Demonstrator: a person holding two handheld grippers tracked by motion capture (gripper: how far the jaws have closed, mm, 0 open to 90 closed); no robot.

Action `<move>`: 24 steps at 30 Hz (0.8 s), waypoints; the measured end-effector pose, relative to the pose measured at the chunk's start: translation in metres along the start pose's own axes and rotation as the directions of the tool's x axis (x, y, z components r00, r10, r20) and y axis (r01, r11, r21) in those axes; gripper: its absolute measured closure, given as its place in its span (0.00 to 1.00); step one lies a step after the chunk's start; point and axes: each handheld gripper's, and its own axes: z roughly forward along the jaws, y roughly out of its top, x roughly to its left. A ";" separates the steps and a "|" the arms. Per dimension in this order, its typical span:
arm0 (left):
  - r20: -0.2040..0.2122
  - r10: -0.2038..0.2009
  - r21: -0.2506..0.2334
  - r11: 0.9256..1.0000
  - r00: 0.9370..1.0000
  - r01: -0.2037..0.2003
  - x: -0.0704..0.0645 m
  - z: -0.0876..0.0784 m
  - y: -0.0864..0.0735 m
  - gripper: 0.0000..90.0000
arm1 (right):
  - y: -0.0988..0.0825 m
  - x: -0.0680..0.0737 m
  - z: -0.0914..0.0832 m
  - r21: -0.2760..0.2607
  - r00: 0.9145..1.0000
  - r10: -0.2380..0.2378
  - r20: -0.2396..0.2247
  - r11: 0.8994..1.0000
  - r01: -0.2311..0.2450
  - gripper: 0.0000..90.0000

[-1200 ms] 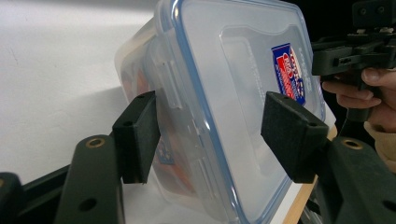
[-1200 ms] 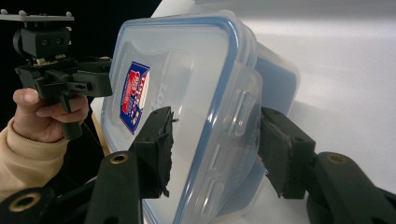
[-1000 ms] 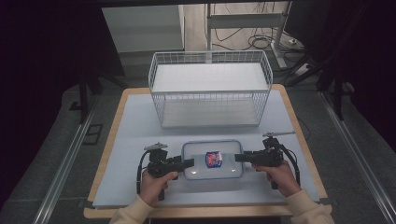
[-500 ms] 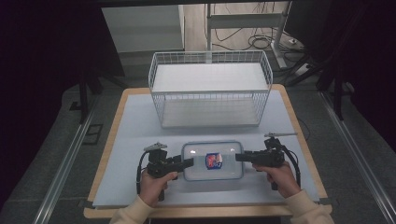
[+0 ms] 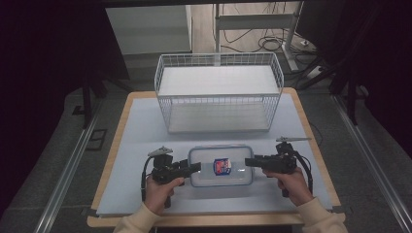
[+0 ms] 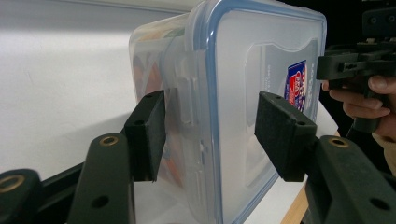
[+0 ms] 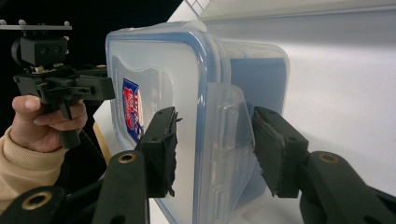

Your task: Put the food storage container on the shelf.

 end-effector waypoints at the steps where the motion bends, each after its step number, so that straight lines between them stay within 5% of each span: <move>1: -0.001 0.003 -0.003 1.000 1.000 -0.003 0.000 -0.001 0.001 0.50 | 0.000 0.001 0.000 -0.003 1.000 -0.001 -0.001 1.000 0.001 0.58; 24: 0.002 0.032 -0.044 0.999 0.999 -0.032 -0.007 -0.011 0.018 0.50 | 0.016 0.015 -0.007 -0.061 0.994 -0.105 0.010 0.993 0.105 0.58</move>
